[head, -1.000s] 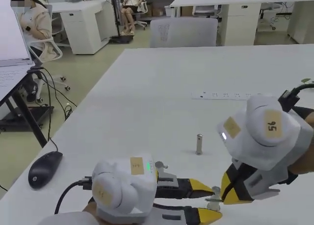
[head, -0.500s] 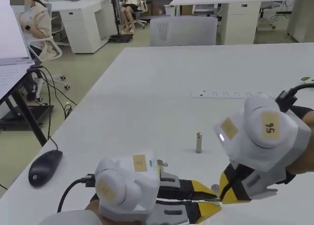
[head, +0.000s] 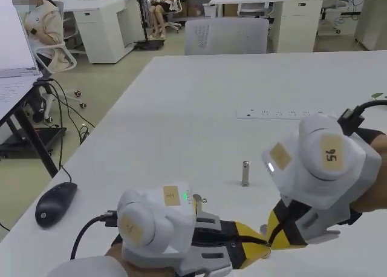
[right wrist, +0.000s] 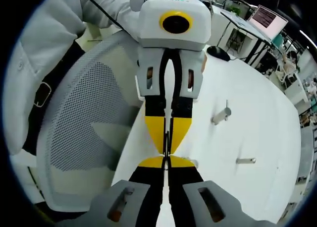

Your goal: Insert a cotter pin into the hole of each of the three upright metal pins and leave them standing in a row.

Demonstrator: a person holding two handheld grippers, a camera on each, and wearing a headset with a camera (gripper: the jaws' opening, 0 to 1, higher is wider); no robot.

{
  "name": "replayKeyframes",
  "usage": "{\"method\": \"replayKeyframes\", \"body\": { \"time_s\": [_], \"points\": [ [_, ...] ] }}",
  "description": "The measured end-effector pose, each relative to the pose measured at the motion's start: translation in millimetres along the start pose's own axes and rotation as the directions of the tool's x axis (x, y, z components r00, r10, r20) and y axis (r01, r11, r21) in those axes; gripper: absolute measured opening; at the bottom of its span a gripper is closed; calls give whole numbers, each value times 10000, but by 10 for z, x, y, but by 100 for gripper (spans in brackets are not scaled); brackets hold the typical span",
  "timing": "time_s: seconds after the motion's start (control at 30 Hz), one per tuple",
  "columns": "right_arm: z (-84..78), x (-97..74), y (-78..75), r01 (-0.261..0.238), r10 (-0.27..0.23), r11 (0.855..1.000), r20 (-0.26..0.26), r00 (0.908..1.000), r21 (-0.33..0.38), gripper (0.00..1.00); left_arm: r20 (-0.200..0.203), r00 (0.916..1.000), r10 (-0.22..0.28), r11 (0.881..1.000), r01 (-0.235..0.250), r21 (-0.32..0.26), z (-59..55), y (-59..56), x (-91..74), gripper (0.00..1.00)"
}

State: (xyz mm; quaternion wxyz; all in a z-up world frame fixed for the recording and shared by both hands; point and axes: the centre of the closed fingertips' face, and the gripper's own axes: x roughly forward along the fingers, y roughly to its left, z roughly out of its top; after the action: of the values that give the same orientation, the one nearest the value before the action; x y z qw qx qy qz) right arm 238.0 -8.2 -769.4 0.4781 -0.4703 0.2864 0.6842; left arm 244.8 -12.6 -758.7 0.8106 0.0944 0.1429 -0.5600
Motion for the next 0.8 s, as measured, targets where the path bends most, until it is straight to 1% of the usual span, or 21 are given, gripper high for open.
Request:
{"method": "replayKeyframes", "body": {
  "time_s": [0.1, 0.3, 0.37, 0.43, 0.53, 0.63, 0.7, 0.73, 0.8],
  "points": [
    [1, 1, -2, -2, 2, 10000, -1, 10000, -58, 2, 3, 10000, -5, 10000, 5, 50, -1, 5, -1, 1],
    [9, 4, -2, 4, -2, 10000, 155, 9999, -90, 3, 19, 10000, -60, 9998, 60, -178, -8, 11, -9, 1],
    [6, 10, 0, 22, -18, 9996, 158, 9999, -266, 4, -5, 10000, -44, 9998, 44, -173, -12, 14, -10, 0],
    [2, 9, 4, -1, 5, 9996, 146, 9999, -273, 6, -9, 10000, -37, 9997, 37, -238, -15, 14, -13, 0],
    [-12, 2, 4, 16, -13, 9998, 173, 9998, -180, 12, -50, 10000, 13, 9998, -14, -211, -25, 32, -25, 0],
    [-59, -24, 3, 5, -4, 10000, 209, 9998, -47, 12, -91, 10000, -13, 10000, 12, -91, -34, 29, -45, 0],
    [-97, -45, -4, -45, 39, 9997, 295, 9996, 219, 12, -94, 9999, -38, 10000, 38, -30, -37, 32, -58, 0],
    [-109, -55, 8, -178, 159, 9988, 411, 9990, 455, 12, -105, 9999, -50, 10000, 50, 32, -39, 35, -62, 0],
    [-123, -69, -7, -202, 168, 9977, 535, 9984, 644, 12, -93, 9999, -122, 9998, 124, 123, -35, 21, -67, 0]
  ]
}}
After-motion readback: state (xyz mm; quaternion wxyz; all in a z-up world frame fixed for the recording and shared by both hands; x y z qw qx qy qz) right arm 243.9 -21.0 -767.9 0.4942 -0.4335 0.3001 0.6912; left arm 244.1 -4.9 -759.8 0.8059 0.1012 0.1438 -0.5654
